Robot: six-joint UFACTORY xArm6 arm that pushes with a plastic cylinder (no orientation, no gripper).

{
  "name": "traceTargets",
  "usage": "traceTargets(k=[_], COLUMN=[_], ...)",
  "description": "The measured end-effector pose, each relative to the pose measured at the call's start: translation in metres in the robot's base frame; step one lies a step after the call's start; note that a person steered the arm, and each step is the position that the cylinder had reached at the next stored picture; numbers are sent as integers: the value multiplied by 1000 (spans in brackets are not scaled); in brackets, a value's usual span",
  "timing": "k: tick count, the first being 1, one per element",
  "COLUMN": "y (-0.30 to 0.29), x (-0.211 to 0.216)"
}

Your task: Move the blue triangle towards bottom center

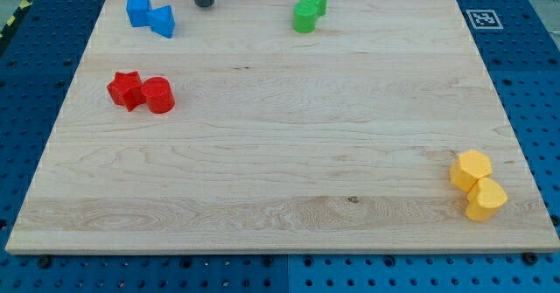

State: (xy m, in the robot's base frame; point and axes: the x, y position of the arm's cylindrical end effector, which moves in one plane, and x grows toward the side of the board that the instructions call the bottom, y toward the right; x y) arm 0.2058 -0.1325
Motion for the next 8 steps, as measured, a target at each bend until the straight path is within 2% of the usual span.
traceTargets(k=[5, 7, 8], y=[-80, -71, -46], x=[7, 28, 31])
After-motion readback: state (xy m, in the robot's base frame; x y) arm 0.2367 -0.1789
